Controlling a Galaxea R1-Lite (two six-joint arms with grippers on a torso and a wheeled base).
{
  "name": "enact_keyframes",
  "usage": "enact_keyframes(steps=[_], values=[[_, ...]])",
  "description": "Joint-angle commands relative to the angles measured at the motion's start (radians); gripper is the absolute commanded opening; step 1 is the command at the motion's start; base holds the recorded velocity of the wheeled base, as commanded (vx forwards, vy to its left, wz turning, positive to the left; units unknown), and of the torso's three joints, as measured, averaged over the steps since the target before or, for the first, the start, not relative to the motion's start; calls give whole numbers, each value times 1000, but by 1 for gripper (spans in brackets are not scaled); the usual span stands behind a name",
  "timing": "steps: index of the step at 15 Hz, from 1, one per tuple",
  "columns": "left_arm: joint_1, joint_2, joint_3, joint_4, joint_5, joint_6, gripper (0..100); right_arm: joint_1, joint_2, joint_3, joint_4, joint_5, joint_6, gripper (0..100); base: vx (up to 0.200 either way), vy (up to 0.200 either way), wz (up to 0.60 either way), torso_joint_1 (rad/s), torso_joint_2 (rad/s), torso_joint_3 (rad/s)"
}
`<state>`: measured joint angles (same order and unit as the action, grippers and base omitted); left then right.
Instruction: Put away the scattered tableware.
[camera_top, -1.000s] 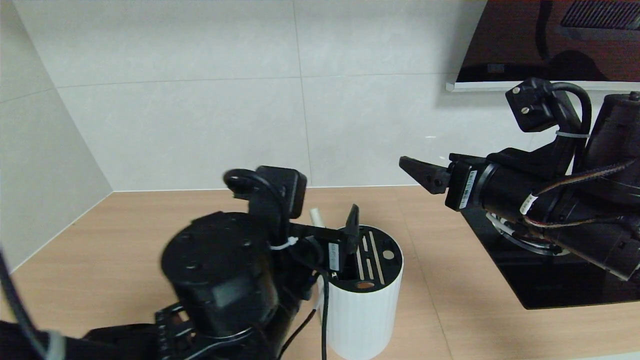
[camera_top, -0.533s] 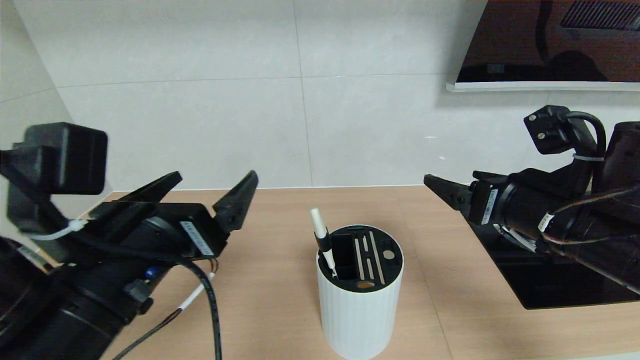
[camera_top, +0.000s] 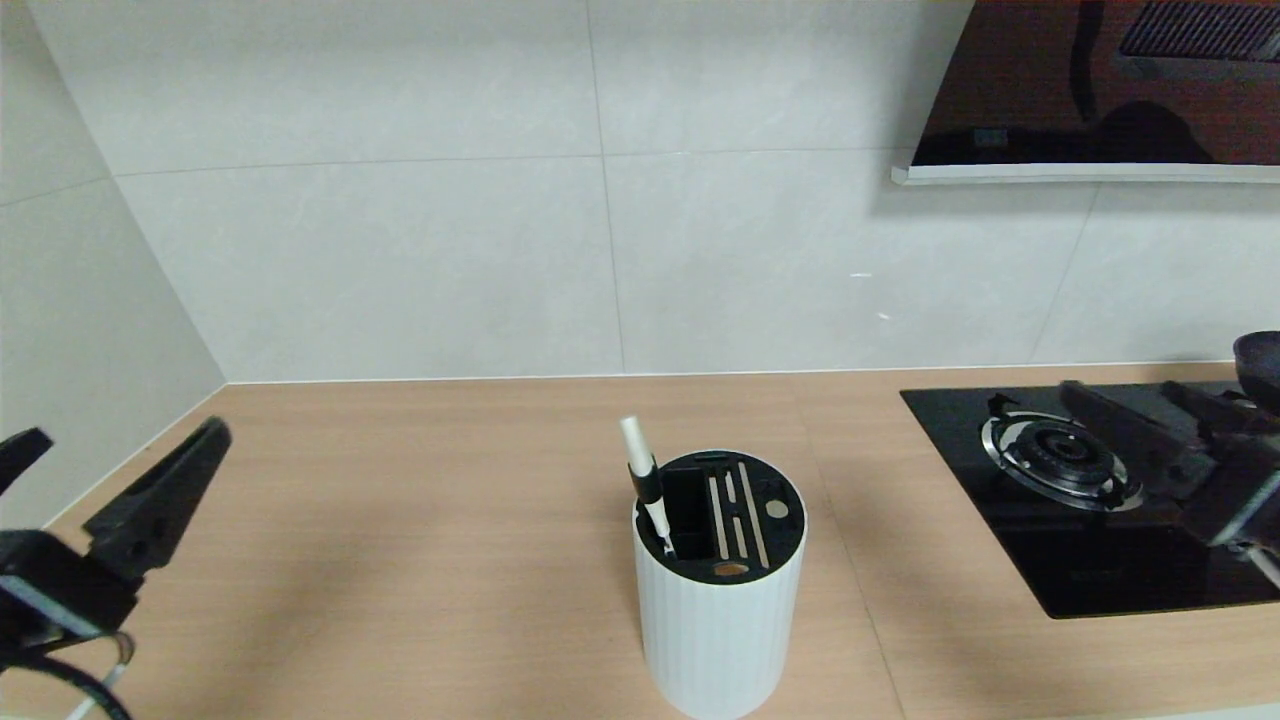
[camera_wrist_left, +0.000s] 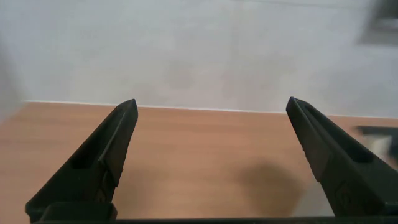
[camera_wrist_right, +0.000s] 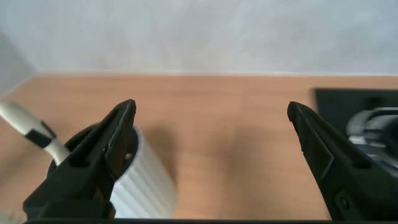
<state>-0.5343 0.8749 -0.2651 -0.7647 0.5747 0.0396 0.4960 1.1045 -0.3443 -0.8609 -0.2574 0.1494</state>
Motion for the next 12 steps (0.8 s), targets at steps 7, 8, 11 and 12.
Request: enact_keyframes(steps=[7, 8, 11, 12], values=[[358, -777, -125, 763, -223, 69, 100, -346, -936, 83, 617, 56, -303, 100, 0, 0, 0, 0, 0, 0], [359, -777, -149, 766, -226, 23, 100, -367, -991, 77, 661, 81, -307, 100, 0, 0, 0, 0, 0, 0], [415, -778, -137, 771, -228, 11, 100, -379, -1005, 76, 678, 47, -298, 100, 0, 0, 0, 0, 0, 0], [458, -783, -118, 771, -231, 10, 100, -379, -1005, 85, 678, 24, -297, 100, 0, 0, 0, 0, 0, 0]])
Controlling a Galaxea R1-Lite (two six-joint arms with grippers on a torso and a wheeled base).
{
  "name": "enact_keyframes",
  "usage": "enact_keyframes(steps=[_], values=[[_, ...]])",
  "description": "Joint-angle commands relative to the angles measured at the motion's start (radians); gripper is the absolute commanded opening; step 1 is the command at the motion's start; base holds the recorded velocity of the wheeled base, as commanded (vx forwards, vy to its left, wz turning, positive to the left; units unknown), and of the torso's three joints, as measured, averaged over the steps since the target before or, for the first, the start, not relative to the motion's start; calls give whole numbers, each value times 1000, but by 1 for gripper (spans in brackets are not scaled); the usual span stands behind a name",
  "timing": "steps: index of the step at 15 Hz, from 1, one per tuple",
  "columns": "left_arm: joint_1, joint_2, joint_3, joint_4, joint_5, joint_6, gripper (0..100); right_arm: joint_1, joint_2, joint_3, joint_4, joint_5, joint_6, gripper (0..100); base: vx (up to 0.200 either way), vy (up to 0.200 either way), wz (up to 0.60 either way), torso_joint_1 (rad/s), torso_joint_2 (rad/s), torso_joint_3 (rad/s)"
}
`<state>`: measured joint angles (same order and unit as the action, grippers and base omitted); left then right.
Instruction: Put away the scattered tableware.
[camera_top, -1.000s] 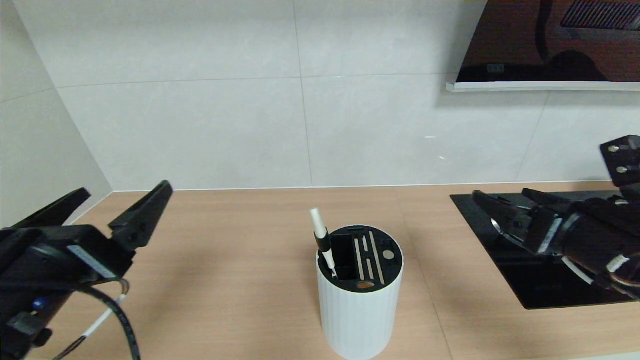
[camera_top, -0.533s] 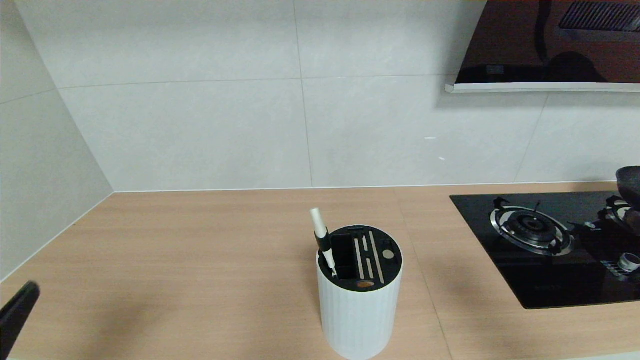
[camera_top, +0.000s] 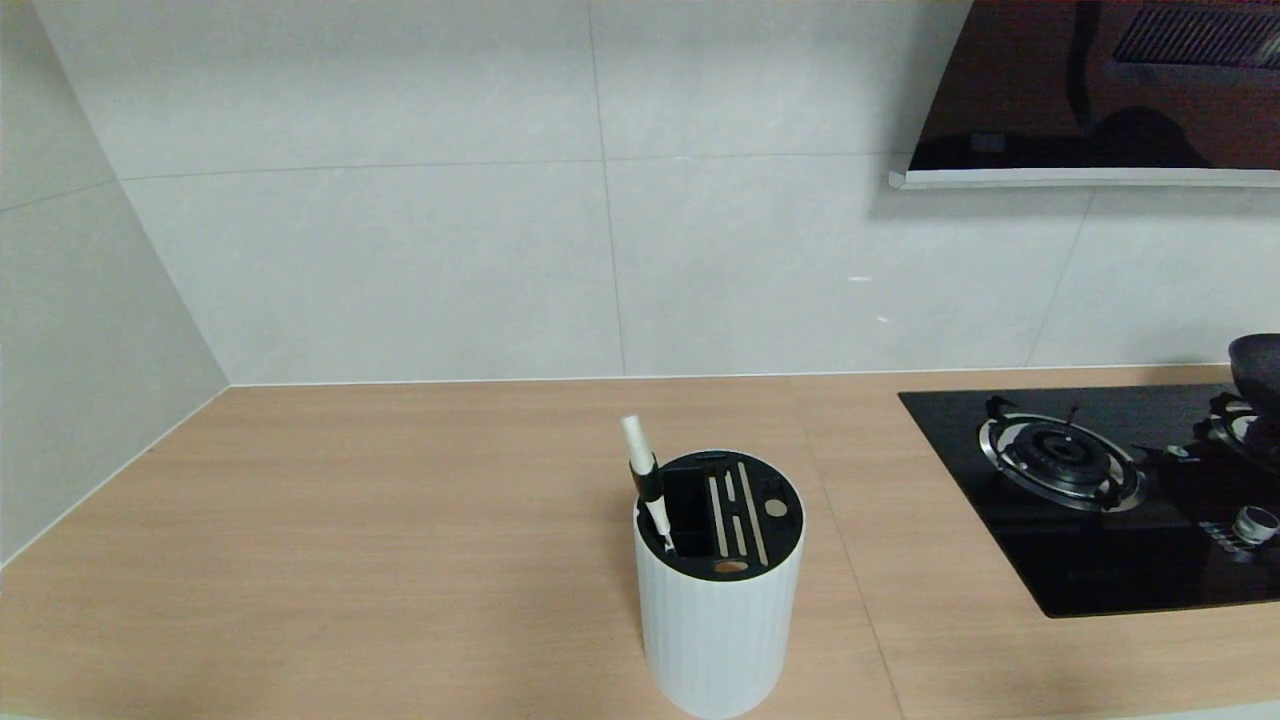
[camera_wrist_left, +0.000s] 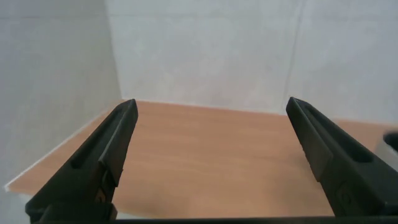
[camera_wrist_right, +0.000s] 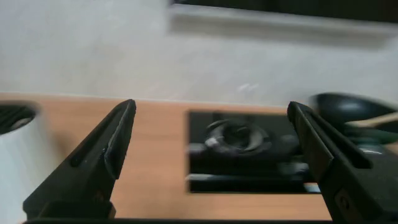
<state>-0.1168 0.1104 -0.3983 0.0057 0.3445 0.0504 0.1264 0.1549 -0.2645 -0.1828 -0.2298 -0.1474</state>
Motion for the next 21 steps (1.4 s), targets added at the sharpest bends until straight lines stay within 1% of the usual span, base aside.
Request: enact_keyframes(steps=[1, 2, 3, 4, 5, 6, 8, 9, 10, 11, 12, 13, 14, 15, 16, 18, 21], values=[[77, -44, 45, 0, -25, -1, 100, -30, -55, 8, 0, -6, 16, 100, 0, 0, 0, 0, 0, 0], [100, -83, 73, 2, -55, -1, 100, -80, -75, 8, 8, 7, 40, 100, 0, 0, 0, 0, 0, 0], [108, -98, 88, 2, -64, -1, 100, -97, -92, 8, 11, 17, 42, 100, 0, 0, 0, 0, 0, 0], [114, -110, 139, -4, -64, -6, 100, -122, -143, 28, 57, 67, 42, 100, 0, 0, 0, 0, 0, 0], [114, -110, 162, -4, -67, -27, 100, -126, -155, 45, 86, 84, 45, 100, 0, 0, 0, 0, 0, 0], [114, -110, 200, -4, -84, -46, 100, -126, -155, 100, 88, 98, 60, 100, 0, 0, 0, 0, 0, 0], [114, -110, 292, -7, -157, -49, 100, -126, -155, 189, 86, 155, 81, 100, 0, 0, 0, 0, 0, 0], [114, -110, 372, -23, -203, -50, 100, -126, -155, 260, 85, 193, 85, 100, 0, 0, 0, 0, 0, 0], [114, -110, 398, -38, -236, -63, 100, -126, -155, 264, 115, 201, 89, 100, 0, 0, 0, 0, 0, 0], [114, -110, 398, -30, -271, -73, 100, -126, -155, 264, 140, 214, 115, 100, 0, 0, 0, 0, 0, 0], [114, -110, 398, -29, -279, -67, 100, -126, -155, 264, 161, 222, 118, 100, 0, 0, 0, 0, 0, 0], [114, -110, 398, -7, -341, -24, 100, -126, -153, 261, 190, 241, 121, 100, 0, 0, 0, 0, 0, 0], [112, -110, 398, -4, -367, -4, 100, -126, -153, 263, 184, 244, 123, 100, 0, 0, 0, 0, 0, 0], [112, -110, 398, -4, -367, -4, 100, -126, -153, 263, 184, 244, 124, 100, 0, 0, 0, 0, 0, 0], [112, -110, 398, -3, -361, -12, 100, -126, -153, 263, 184, 244, 124, 100, 0, 0, 0, 0, 0, 0], [112, -110, 398, -4, -361, -37, 100, -126, -153, 263, 183, 244, 123, 100, 0, 0, 0, 0, 0, 0], [112, -110, 397, -4, -361, -46, 100, -126, -155, 263, 183, 244, 123, 100, 0, 0, 0, 0, 0, 0]])
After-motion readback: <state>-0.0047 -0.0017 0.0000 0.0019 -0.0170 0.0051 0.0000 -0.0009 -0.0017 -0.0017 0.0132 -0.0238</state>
